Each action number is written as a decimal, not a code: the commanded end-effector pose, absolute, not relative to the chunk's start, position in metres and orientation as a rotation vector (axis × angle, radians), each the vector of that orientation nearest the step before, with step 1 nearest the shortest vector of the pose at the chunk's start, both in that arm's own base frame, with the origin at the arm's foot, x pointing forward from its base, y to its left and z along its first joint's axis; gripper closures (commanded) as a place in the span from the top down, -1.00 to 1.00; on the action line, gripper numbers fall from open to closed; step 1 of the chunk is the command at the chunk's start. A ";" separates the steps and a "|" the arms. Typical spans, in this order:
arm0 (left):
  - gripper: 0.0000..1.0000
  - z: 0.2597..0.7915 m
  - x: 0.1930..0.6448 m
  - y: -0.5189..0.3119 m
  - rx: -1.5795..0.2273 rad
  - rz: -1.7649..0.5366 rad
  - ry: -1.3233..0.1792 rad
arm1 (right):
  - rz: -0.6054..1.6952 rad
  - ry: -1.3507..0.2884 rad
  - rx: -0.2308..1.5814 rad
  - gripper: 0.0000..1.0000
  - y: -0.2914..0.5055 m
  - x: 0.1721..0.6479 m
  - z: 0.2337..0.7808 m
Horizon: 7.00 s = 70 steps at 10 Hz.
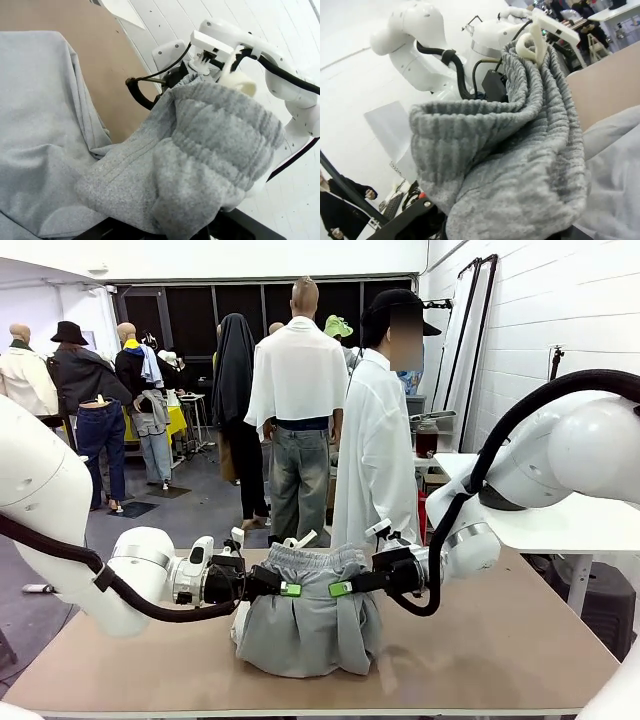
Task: Fold the training pants.
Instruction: Fold the Training pants in half.
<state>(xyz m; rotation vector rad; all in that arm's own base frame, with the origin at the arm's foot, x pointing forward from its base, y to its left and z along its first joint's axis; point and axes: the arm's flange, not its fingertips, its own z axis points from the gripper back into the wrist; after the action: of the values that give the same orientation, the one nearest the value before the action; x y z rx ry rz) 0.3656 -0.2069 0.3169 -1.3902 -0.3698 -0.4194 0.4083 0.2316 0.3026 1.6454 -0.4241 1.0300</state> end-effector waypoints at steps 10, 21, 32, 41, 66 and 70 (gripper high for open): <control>-1.00 0.294 0.405 -0.193 -1.366 -0.370 -0.641 | 1.019 -0.582 1.530 -1.00 0.245 0.505 0.299; -1.00 0.292 0.450 -0.217 -1.274 -0.400 -0.618 | 0.984 -0.543 1.526 -1.00 0.229 0.514 0.291; -1.00 0.297 0.491 -0.215 -1.225 -0.390 -0.641 | 0.968 -0.507 1.493 -1.00 0.242 0.552 0.287; -1.00 0.266 0.511 -0.219 -1.211 -0.323 -0.570 | 0.880 -0.472 1.425 -1.00 0.243 0.579 0.261; 1.00 0.265 0.523 -0.186 -1.106 0.014 -0.354 | 0.511 -0.117 1.271 1.00 0.229 0.598 0.246; 1.00 0.276 0.517 -0.165 -1.077 0.034 -0.376 | 0.498 -0.043 1.101 1.00 0.204 0.604 0.255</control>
<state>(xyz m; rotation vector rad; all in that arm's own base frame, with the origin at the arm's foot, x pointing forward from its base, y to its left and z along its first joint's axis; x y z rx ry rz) 0.5230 -0.1723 0.2682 -1.1029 -0.3834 0.0122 0.5985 0.2048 0.2493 1.1750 -0.0736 0.5041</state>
